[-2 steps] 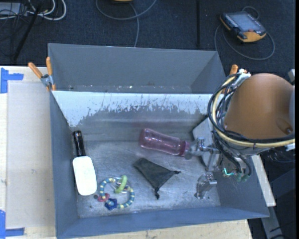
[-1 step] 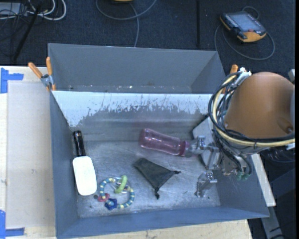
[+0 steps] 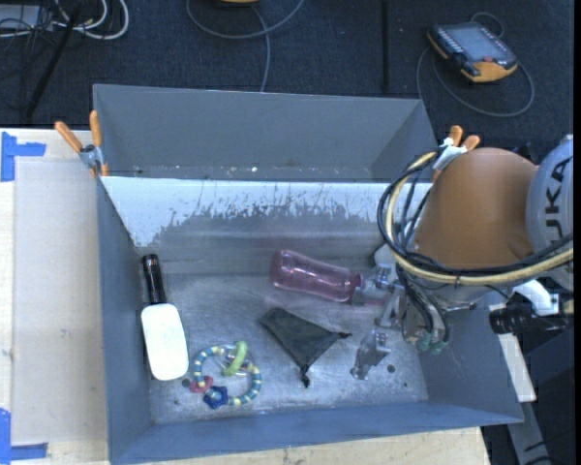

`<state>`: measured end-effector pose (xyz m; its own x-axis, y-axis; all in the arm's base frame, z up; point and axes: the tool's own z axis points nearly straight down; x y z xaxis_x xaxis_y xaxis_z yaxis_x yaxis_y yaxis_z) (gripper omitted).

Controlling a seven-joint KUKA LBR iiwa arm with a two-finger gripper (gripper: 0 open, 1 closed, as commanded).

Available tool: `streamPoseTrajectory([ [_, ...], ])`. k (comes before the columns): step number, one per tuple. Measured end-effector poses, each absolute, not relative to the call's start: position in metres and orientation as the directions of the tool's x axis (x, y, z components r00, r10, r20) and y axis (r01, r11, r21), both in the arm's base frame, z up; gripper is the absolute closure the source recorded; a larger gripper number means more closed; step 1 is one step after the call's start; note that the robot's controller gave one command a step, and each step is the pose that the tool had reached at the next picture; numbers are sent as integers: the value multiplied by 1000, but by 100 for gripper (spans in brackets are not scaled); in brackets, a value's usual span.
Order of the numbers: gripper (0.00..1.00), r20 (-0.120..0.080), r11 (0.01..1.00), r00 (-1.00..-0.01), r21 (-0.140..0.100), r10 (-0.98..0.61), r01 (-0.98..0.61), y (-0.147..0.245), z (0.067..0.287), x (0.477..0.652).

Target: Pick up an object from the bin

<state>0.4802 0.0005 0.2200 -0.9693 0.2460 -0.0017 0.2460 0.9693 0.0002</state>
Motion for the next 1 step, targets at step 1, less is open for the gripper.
streamPoseTrajectory([
  [1,0,2,929,-929,-1,371,371,46,183,501],
])
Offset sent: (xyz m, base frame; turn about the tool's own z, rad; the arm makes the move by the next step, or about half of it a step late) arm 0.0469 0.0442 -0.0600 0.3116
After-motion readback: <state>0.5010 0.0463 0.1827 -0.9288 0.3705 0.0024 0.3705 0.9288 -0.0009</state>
